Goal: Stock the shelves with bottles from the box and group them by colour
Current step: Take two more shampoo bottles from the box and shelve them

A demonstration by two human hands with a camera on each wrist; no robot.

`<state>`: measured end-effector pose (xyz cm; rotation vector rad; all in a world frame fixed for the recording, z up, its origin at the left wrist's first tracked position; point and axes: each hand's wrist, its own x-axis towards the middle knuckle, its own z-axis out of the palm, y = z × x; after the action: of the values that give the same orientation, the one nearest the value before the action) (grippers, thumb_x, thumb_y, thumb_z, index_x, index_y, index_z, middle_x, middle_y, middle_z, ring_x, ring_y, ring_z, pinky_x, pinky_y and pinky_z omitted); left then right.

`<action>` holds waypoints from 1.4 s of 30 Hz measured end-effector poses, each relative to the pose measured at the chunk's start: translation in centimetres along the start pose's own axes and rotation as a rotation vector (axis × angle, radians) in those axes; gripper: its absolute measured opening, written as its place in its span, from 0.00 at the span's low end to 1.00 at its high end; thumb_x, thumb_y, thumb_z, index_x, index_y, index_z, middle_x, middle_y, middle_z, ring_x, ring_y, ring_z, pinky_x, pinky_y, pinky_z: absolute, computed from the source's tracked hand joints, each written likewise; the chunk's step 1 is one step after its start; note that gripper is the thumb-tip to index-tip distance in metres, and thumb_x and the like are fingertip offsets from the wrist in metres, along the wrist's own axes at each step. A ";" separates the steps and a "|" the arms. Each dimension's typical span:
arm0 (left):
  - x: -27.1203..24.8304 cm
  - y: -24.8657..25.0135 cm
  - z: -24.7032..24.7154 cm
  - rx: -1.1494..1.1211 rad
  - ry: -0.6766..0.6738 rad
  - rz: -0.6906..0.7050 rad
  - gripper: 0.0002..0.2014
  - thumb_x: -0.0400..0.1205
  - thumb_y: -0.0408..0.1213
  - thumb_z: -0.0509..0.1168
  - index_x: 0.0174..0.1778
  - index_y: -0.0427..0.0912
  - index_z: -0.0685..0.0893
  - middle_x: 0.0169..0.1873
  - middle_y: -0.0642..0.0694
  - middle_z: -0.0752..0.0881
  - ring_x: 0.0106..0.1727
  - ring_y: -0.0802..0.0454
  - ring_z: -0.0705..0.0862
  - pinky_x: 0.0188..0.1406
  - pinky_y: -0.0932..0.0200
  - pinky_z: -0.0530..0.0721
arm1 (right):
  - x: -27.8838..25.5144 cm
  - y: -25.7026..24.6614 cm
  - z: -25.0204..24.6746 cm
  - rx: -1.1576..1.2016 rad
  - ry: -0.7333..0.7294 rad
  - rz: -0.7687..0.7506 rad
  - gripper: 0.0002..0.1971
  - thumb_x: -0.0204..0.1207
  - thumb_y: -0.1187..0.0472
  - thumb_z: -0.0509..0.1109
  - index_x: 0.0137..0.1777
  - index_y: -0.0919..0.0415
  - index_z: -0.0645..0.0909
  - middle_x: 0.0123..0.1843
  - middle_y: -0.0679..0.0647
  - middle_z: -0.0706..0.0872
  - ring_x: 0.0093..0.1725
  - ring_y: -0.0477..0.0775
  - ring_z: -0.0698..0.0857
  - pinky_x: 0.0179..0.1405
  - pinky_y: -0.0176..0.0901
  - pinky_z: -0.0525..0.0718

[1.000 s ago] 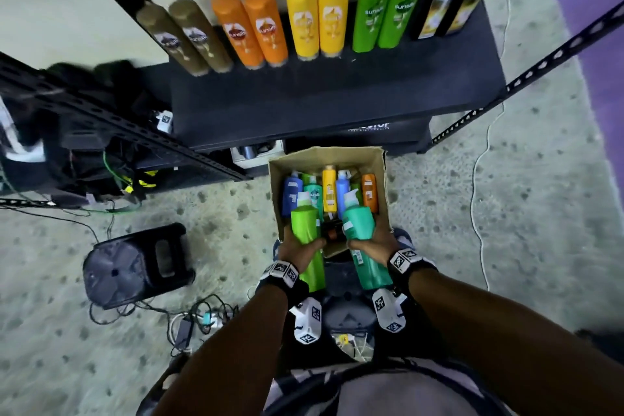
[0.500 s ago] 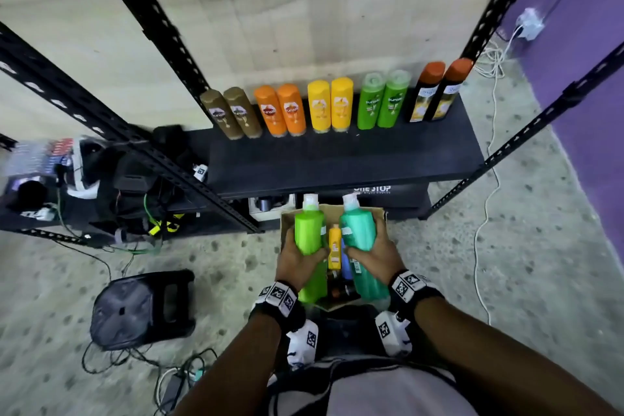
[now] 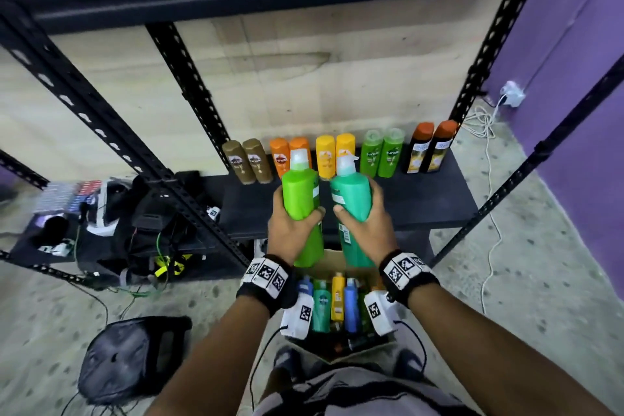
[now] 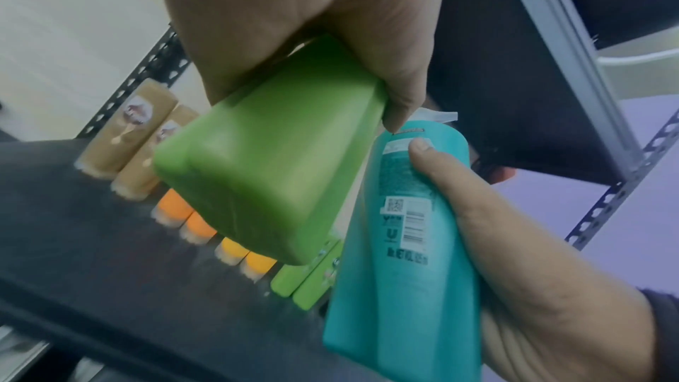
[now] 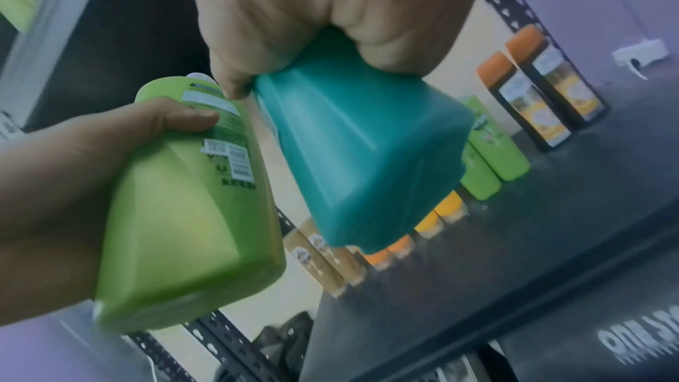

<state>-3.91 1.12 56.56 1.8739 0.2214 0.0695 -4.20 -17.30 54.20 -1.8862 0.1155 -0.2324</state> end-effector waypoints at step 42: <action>7.0 37.8 -10.0 -0.435 0.261 0.884 0.34 0.71 0.36 0.82 0.72 0.49 0.77 0.59 0.48 0.89 0.57 0.48 0.90 0.61 0.39 0.88 | 13.9 -38.4 -8.8 0.373 0.314 -0.796 0.39 0.80 0.38 0.70 0.83 0.55 0.61 0.72 0.50 0.82 0.63 0.50 0.87 0.66 0.58 0.84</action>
<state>5.85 0.73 95.13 1.3968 -0.4313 0.8941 6.08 -15.82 94.66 -1.4279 -0.4498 -1.0179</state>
